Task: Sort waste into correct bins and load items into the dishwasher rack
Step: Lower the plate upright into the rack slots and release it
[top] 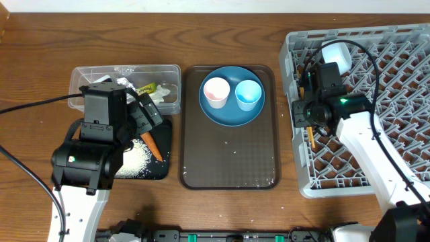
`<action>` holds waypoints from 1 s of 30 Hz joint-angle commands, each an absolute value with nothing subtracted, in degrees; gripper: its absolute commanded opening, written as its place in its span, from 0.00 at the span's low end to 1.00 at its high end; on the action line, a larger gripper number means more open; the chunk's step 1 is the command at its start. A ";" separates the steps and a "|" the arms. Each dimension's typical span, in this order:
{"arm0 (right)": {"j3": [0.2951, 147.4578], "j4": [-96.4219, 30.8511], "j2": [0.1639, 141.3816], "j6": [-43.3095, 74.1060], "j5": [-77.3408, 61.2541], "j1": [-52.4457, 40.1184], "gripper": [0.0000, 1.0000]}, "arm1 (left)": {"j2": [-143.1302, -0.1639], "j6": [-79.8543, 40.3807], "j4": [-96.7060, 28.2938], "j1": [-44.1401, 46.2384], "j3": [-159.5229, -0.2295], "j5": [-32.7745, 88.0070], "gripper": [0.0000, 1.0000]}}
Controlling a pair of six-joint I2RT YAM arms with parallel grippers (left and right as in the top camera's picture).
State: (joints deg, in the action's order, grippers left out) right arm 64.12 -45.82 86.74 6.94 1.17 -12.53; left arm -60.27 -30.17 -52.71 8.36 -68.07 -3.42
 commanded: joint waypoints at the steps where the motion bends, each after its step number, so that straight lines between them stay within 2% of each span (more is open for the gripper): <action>1: 63.66 -45.87 88.73 5.91 2.52 -12.80 0.41 | -60.23 -30.06 -52.90 8.16 -68.82 -4.34 0.98; 5: 63.66 -45.82 90.83 5.91 1.41 -12.82 0.38 | -60.23 -30.06 -52.90 8.16 -68.82 -4.34 0.98; 10: 63.66 -45.63 91.90 5.91 1.45 -12.82 0.15 | -60.23 -30.06 -52.90 8.16 -68.82 -4.34 0.98; 15: 63.66 -44.29 91.90 5.91 1.43 -12.82 0.02 | -60.23 -30.06 -52.90 8.16 -68.82 -4.34 0.98; 30: 63.68 -39.00 91.90 6.87 1.45 -12.82 0.01 | -60.23 -30.06 -52.90 8.16 -68.82 -4.34 0.98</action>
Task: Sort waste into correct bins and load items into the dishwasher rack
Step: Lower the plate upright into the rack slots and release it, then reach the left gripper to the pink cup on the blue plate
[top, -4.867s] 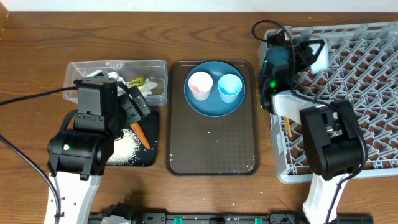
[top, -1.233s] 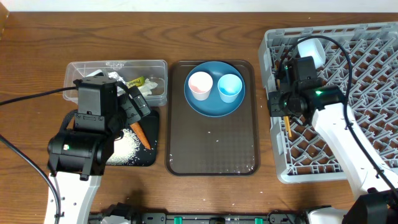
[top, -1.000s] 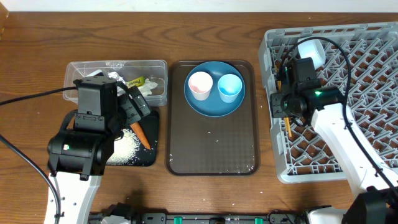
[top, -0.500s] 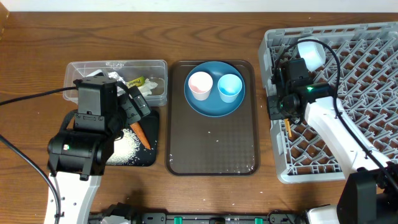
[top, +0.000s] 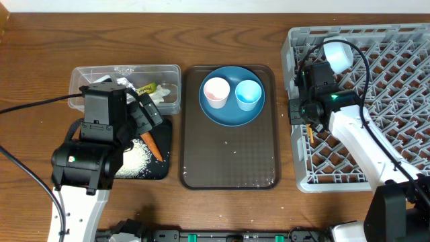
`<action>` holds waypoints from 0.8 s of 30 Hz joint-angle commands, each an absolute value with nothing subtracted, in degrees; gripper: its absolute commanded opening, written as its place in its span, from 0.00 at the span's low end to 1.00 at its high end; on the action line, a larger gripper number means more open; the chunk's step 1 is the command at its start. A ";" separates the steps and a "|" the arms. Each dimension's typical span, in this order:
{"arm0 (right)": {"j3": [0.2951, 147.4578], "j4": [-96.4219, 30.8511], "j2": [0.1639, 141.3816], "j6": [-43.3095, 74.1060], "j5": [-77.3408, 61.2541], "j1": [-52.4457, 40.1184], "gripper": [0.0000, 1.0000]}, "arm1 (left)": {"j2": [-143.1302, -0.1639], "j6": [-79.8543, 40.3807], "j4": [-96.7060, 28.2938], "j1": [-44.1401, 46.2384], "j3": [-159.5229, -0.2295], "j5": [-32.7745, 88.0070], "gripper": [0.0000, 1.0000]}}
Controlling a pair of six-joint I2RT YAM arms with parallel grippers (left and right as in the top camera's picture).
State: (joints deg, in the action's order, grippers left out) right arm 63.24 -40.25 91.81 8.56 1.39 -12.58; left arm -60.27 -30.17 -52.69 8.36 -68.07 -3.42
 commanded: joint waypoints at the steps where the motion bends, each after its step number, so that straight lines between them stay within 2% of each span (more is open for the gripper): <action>1: 63.66 -38.89 91.90 6.85 1.45 -12.82 0.01 | -60.23 -30.06 -52.90 8.16 -68.82 -4.34 0.98; 13: 63.66 -36.18 91.90 9.39 1.45 -12.82 0.01 | -60.23 -30.06 -52.90 8.16 -68.82 -4.34 0.98; 14: 63.68 -36.27 91.88 9.39 1.45 -12.82 0.05 | -60.23 -30.06 -52.90 8.16 -68.82 -4.34 0.98; 15: 63.68 -36.45 91.88 9.39 1.48 -12.82 0.19 | -60.23 -30.06 -52.93 8.16 -68.82 -4.34 0.98; 18: 63.70 -36.95 91.42 9.39 1.50 -12.73 0.40 | -60.23 -30.06 -52.90 8.16 -68.82 -4.34 0.98; 20: 63.75 -36.95 90.43 9.37 1.54 -12.71 0.45 | -60.23 -30.06 -52.90 8.16 -68.82 -4.34 0.98; 24: 64.36 -37.10 87.05 9.37 1.93 -12.71 0.48 | -60.23 -30.06 -52.90 8.16 -68.82 -4.34 0.98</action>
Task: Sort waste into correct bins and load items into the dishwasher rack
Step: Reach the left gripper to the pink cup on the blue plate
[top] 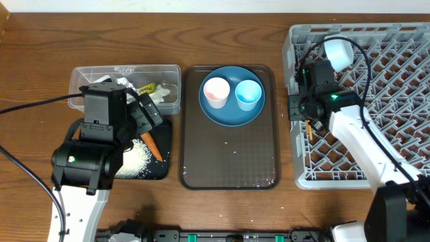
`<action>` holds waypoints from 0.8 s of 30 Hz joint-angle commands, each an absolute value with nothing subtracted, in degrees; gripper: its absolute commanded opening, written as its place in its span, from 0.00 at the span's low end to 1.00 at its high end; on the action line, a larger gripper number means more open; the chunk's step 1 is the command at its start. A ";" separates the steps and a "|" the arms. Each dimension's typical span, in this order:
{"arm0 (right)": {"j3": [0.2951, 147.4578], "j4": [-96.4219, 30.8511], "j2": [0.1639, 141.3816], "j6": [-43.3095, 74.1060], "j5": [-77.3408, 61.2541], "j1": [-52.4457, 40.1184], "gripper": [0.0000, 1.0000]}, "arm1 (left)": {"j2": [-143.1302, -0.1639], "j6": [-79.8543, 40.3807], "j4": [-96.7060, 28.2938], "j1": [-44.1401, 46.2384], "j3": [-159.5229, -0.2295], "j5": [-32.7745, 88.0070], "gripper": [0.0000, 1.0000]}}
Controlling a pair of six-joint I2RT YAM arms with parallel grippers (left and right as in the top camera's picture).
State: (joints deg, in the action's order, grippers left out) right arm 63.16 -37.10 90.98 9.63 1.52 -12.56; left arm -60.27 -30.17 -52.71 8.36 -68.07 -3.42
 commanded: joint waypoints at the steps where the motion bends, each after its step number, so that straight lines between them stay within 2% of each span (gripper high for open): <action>1: 64.60 -37.12 85.84 9.39 1.89 -12.71 0.48 | -60.23 -30.06 -52.90 8.16 -68.82 -4.34 0.98; 5: 64.86 -37.89 80.01 9.37 0.60 -12.73 0.53 | -60.23 -30.06 -52.90 8.16 -68.82 -4.34 0.98; 6: 64.86 -38.37 78.48 9.37 0.62 -12.73 0.58 | -60.23 -30.06 -52.90 8.16 -68.82 -4.34 0.98; 7: 64.86 -38.81 77.12 9.37 0.60 -12.71 0.66 | -60.23 -30.06 -52.90 8.16 -68.82 -4.34 0.98; 9: 64.84 -40.18 74.02 9.34 0.64 -12.71 0.92 | -60.23 -30.06 -52.90 8.16 -68.82 -4.34 0.98; 10: 64.84 -40.86 72.66 9.32 0.67 -12.71 0.99 | -60.23 -30.06 -52.90 8.16 -68.82 -4.34 0.98; 21: 64.82 -42.15 67.09 9.37 1.93 -12.71 0.99 | -60.23 -30.09 -52.90 8.16 -68.82 -4.34 0.98; 24: 64.82 -42.26 67.13 9.37 1.93 -12.71 0.99 | -60.23 -30.52 -48.42 8.16 -68.82 -4.34 0.98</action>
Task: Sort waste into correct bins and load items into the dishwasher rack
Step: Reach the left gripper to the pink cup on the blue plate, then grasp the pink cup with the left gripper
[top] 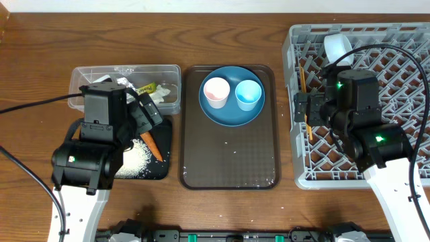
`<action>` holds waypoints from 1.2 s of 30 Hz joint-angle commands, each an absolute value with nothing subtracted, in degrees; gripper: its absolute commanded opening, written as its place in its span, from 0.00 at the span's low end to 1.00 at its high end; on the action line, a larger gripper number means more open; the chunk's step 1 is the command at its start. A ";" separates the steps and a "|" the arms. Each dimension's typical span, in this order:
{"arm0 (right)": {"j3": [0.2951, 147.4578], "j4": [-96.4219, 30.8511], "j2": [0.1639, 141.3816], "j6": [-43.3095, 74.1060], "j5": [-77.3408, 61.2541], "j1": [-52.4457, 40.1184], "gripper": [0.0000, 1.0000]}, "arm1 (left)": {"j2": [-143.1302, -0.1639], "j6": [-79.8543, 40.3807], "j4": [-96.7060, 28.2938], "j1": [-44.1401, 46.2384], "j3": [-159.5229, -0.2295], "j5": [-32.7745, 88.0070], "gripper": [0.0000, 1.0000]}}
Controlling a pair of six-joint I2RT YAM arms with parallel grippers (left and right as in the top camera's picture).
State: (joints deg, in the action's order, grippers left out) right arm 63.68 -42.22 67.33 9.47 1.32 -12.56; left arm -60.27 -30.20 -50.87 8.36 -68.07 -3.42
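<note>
The grey dishwasher rack (403, 134) fills the right side, with a white cup (336, 46) at its back left and orange sticks (308, 128) lying along its left wall. My right gripper (300, 107) hangs over that left wall with its jaws apart and nothing visibly between them. A blue plate (232, 111) on the brown tray (228, 161) carries a pink cup (216, 91) and a blue cup (248, 93). My left gripper (145, 111) hovers open between the clear waste bin (121, 72) and the black tray (134, 168).
The black tray holds white rice grains (138, 156) and a carrot piece (153, 145). Wrappers and foil lie in the clear bin. The rack reaches the table's right and back edges. Cables run from both arms.
My right arm has risen and shifted right, so it looks larger, and its gripper has let go of the rack's left wall. The rack and the left arm have not moved.
At first the rack sat skewed, with my right gripper at its left wall. At the two later moments it lay squarer to the table, the gripper at the same wall. Now the gripper is off it. The left arm, plate and cups stayed put.
</note>
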 commanded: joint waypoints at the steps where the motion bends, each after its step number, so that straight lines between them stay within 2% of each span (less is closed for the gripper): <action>1: 64.82 -42.26 67.13 9.37 1.93 -12.71 0.99 | -60.23 -30.74 -46.39 8.16 -68.82 -3.77 0.98; 6: 64.82 -42.26 67.13 9.37 1.93 -12.71 0.99 | -60.23 -30.74 -46.13 8.16 -68.82 -0.84 0.98; 8: 64.82 -42.26 67.13 9.37 1.93 -12.71 0.99 | -60.53 -31.18 -45.67 8.16 -68.66 4.36 0.99; 9: 64.82 -42.26 67.13 9.34 1.93 -12.71 0.99 | -60.95 -32.18 -45.08 8.32 -68.58 6.90 0.93; 10: 64.82 -42.26 67.13 9.37 1.93 -12.73 0.99 | -61.67 -33.32 -44.60 8.69 -68.58 8.93 0.79; 12: 64.82 -42.26 67.13 9.37 1.93 -12.71 0.99 | -63.57 -34.94 -43.68 9.96 -68.60 11.53 0.75; 22: 64.82 -42.26 67.13 9.34 1.93 -12.71 0.99 | -85.41 -35.24 -43.03 18.61 -76.31 11.57 0.72; 27: 64.82 -42.26 67.13 9.37 1.93 -12.71 0.99 | -94.54 -35.27 -39.16 21.54 -78.56 11.09 0.58; 34: 64.82 -42.26 67.13 9.37 1.93 -12.71 0.99 | -101.36 -36.56 -34.61 23.14 -78.54 5.67 0.55; 36: 64.82 -42.26 67.13 9.37 1.93 -12.73 0.99 | -102.98 -36.56 -33.39 23.14 -78.54 5.67 0.51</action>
